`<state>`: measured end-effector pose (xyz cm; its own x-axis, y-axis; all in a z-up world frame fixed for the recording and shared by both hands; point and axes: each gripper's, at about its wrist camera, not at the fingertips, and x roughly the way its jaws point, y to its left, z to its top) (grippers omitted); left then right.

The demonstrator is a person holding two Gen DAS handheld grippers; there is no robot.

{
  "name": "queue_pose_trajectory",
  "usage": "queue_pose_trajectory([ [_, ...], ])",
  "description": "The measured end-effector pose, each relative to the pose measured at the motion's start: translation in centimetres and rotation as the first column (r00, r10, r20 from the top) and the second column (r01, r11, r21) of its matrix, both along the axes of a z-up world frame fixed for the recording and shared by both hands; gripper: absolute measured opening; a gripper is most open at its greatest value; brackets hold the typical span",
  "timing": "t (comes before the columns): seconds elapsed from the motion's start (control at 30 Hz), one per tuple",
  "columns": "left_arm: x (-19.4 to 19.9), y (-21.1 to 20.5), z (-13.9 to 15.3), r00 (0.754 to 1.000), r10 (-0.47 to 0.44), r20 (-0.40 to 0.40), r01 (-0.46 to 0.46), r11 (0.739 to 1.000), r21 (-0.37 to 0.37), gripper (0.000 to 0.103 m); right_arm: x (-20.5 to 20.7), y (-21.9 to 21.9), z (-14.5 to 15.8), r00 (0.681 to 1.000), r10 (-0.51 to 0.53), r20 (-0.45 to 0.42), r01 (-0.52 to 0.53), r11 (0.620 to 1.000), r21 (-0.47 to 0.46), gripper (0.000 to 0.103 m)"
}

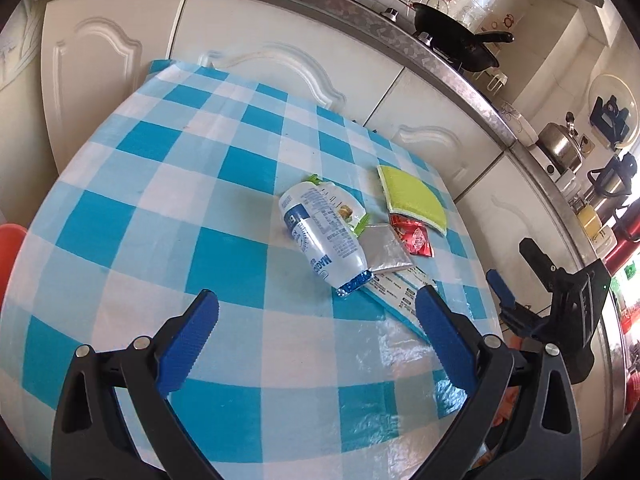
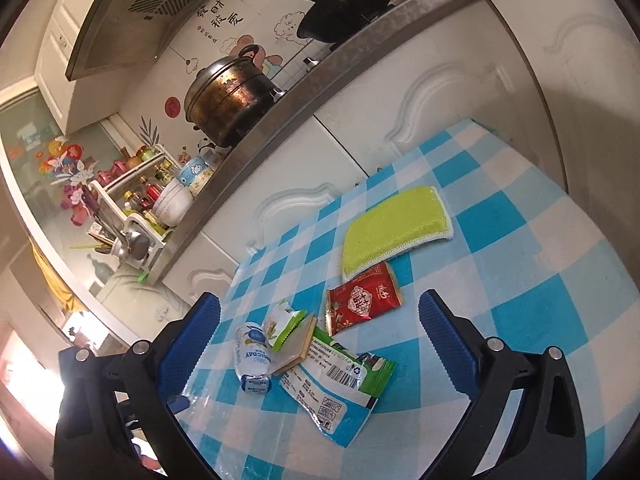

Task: Collect trash
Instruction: 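Move both tools back over the table toward the bottle and packets, then grasp the white plastic bottle with the left tool while the right tool grasps the wooden stick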

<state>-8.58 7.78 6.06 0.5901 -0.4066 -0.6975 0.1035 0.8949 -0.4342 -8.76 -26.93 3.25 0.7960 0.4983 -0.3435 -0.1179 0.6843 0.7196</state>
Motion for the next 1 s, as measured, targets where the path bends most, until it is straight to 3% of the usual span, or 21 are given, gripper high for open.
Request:
queue_pose_trajectory([
  [0.4, 5.1, -2.9, -2.0, 0.996, 0.067, -0.056, -0.07, 0.996, -0.049, 0.099, 2.0, 2.7, -1.0, 0.989, 0.151, -0.005, -0.15, 0.986, 0.076, 0.096],
  [0.47, 5.6, -3.2, -2.2, 0.995, 0.072, -0.062, -0.075, 0.996, -0.053, 0.099, 2.3, 3.6, -0.9, 0.983, 0.181, -0.007, -0.18, 0.981, 0.07, 0.091],
  [0.53, 6.0, -3.6, -2.3, 0.996, 0.07, -0.059, -0.073, 0.996, -0.044, 0.099, 2.7, 4.6, -1.0, 0.978, 0.208, -0.02, -0.206, 0.977, 0.061, 0.072],
  [0.67, 6.7, -4.0, -2.6, 0.996, 0.064, -0.068, -0.066, 0.997, -0.037, 0.099, 3.2, 5.9, -1.4, 0.973, 0.226, -0.054, -0.225, 0.974, 0.032, 0.071],
  [0.73, 6.9, -4.1, -2.8, 0.995, 0.068, -0.071, -0.07, 0.997, -0.028, 0.098, 3.4, 6.2, -1.5, 0.971, 0.23, -0.069, -0.229, 0.973, 0.02, 0.062],
  [1.0, 7.5, -4.4, -3.2, 0.995, 0.06, -0.074, -0.062, 0.998, -0.028, 0.094, 4.2, 6.9, -2.7, 0.965, 0.227, -0.132, -0.231, 0.973, -0.013, 0.047],
])
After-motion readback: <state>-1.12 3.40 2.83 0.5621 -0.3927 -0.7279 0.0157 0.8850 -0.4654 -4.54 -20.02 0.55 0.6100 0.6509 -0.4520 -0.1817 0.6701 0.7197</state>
